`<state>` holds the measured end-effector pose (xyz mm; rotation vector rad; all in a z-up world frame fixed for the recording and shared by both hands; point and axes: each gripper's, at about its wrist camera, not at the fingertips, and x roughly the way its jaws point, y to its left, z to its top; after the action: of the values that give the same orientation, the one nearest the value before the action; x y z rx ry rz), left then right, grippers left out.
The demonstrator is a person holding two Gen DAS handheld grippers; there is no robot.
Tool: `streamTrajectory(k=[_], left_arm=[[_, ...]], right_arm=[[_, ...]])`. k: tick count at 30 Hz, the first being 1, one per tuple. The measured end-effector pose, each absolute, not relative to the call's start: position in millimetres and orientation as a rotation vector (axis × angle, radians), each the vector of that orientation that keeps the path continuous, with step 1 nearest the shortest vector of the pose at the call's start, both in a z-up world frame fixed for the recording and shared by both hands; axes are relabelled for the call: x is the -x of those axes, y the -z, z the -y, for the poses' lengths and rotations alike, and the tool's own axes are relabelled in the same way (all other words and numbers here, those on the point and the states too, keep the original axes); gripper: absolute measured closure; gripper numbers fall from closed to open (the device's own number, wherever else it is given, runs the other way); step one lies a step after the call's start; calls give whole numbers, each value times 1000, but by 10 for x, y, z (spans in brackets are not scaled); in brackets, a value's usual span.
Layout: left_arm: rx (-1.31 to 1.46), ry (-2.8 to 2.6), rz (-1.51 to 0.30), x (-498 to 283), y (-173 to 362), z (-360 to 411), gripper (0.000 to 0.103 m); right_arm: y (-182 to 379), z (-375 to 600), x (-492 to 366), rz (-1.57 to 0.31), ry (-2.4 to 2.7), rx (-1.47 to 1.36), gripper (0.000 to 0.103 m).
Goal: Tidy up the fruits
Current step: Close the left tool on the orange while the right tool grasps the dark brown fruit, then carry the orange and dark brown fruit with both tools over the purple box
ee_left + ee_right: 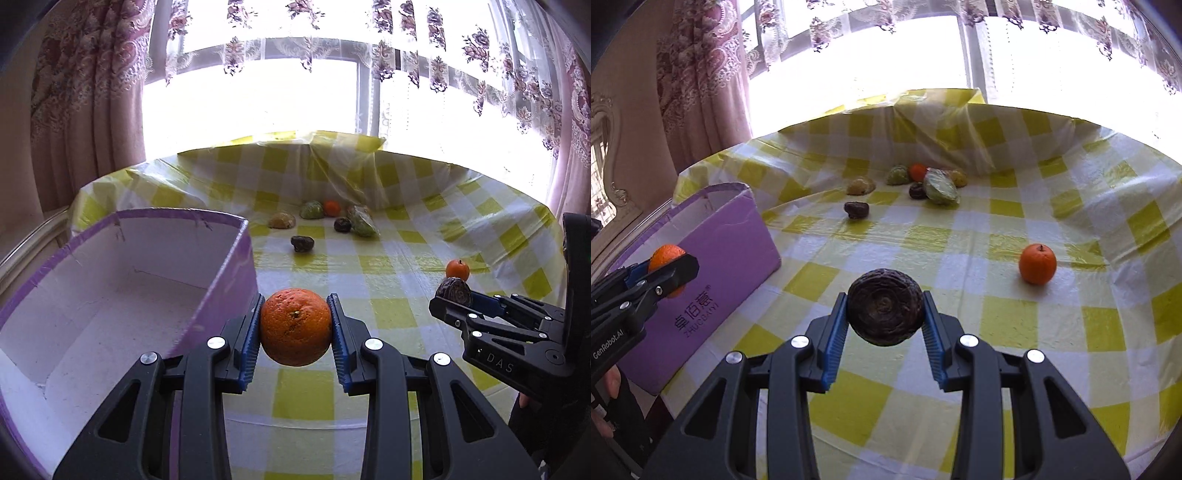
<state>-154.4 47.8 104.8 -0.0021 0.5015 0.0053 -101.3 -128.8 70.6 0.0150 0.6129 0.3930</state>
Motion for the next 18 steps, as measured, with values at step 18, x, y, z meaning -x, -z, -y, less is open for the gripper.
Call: streamTrajectory(k=[18], left_arm=[[72,-326,-430,2120,-1413,-1646,71]], right_arm=[[-1572,-228,1395,-446,-671,127,64]])
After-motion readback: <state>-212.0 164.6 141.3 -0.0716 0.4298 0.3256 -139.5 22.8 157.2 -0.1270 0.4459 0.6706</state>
